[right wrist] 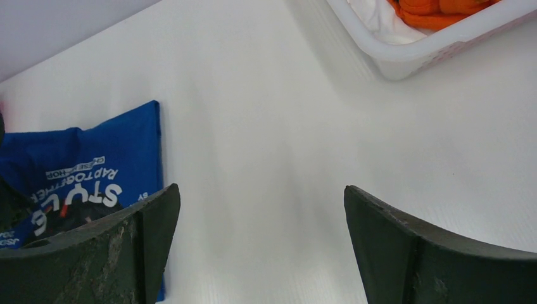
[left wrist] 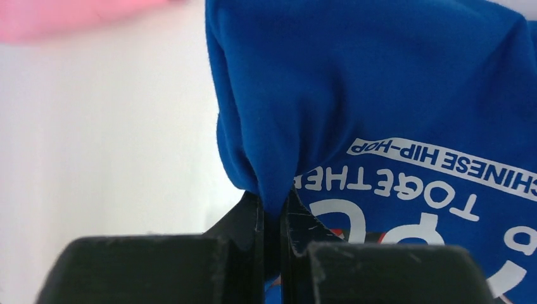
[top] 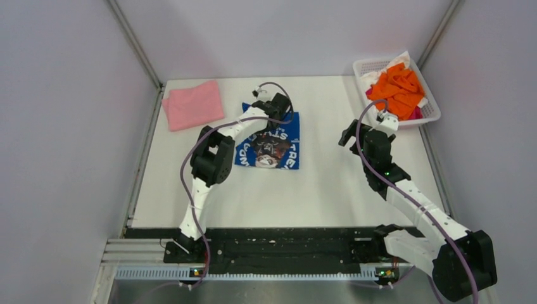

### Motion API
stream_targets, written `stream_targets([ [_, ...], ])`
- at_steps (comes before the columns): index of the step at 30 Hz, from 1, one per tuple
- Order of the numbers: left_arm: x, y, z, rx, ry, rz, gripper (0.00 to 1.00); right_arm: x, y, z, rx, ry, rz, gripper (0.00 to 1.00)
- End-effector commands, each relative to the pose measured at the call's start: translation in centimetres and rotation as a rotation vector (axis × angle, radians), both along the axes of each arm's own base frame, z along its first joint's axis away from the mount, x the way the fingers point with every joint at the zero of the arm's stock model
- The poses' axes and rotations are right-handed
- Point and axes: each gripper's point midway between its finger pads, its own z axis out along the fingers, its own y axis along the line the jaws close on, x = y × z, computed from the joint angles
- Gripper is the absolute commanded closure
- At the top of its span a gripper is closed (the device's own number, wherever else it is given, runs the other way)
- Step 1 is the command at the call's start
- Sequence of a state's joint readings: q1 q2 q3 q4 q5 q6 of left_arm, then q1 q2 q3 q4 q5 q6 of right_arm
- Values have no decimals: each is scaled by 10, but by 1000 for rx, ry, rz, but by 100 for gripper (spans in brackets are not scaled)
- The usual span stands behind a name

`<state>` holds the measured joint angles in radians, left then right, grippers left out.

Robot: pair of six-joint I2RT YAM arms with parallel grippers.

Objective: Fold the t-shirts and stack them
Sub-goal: Put the neatly folded tshirt into the corner of the board with the left arm

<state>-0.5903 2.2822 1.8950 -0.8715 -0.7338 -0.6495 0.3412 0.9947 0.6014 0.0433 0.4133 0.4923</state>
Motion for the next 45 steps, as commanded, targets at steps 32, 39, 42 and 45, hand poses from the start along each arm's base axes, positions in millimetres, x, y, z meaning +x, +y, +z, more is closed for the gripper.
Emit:
stream_targets([
  [32,169,185,198,491,-456,113,100,22,-11,-12,-80,32,-46,1],
  [39,166,207,220,479,-487,148,100,23,-8,-14,-77,41,-37,2],
  [42,166,210,231,482,-504,152,100,24,-6,-15,-69,46,-28,1],
  [45,165,212,238,484,-513,160,100,23,-6,-15,-69,53,-25,2],
])
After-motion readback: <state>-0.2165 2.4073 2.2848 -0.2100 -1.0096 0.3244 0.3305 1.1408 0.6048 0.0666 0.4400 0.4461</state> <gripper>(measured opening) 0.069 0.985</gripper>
